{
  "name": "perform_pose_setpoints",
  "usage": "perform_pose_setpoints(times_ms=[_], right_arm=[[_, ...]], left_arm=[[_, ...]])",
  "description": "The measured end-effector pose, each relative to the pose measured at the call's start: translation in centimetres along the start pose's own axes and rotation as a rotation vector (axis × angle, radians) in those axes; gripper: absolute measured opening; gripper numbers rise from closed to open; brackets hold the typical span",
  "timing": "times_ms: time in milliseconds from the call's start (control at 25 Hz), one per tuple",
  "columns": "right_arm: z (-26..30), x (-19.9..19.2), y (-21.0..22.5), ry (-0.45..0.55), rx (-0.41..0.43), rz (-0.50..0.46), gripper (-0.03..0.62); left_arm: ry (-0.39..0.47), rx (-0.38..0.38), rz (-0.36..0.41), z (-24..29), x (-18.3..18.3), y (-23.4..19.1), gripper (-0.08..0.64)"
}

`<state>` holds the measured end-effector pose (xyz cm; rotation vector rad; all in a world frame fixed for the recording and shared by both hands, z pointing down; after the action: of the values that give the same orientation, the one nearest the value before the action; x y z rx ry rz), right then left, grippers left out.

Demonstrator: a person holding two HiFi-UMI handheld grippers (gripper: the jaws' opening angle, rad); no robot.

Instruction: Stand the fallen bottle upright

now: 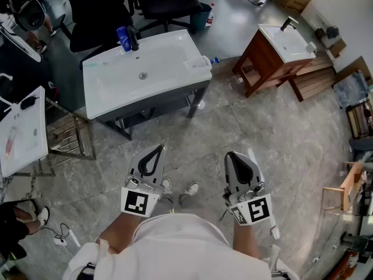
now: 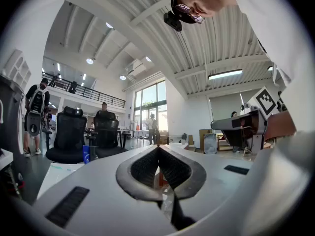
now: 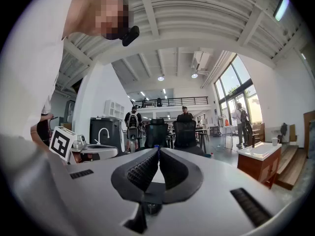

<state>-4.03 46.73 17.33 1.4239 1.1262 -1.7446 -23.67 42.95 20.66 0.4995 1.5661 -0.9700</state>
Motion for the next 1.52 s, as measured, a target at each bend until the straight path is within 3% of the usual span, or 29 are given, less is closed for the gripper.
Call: perform_pose_setpoints(times_ms=[200,560,960,1280,1520], right_arm=[[-0.3,1.3,-2.0,0.022,0.004,-0.013,0.041],[-1.7,1.1,-0.5,0.038,0.027,-0.010,0.041],[-3.7,-0.2,2.3,0.094,0.109,-0.014,0.041],[-3.2,-1.6,3.6,0.100,0.143,0.037,0.041],[-0.8,-3.4,5.2,0.061,0.118,0.050,0.041]], left_arm=[[0.029,-0.013,0.018,-1.5,1.5,-0.2,0.018],[0.040,-0.015,0.037,-0.8,2.2,2.5,0.018],[0.076,0.057,0.085,-0.4,1.6,6.7,0.018],[0.057,0.124,0.086,0.0,0.7,5.7,0.018],[0.039,0.089,0.074,4.1,-0.5,3.5,0.018]])
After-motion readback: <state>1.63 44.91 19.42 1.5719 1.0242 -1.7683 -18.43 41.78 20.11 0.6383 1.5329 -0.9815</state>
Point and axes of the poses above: the fingertips, and each gripper's own axes: z forward along the fingers, y to its right, x out of its top, the point moved 3 cm from there along -z, backward along the fingers, and after that the axes turned 15 degrees about -z, right-handed, at the moved point
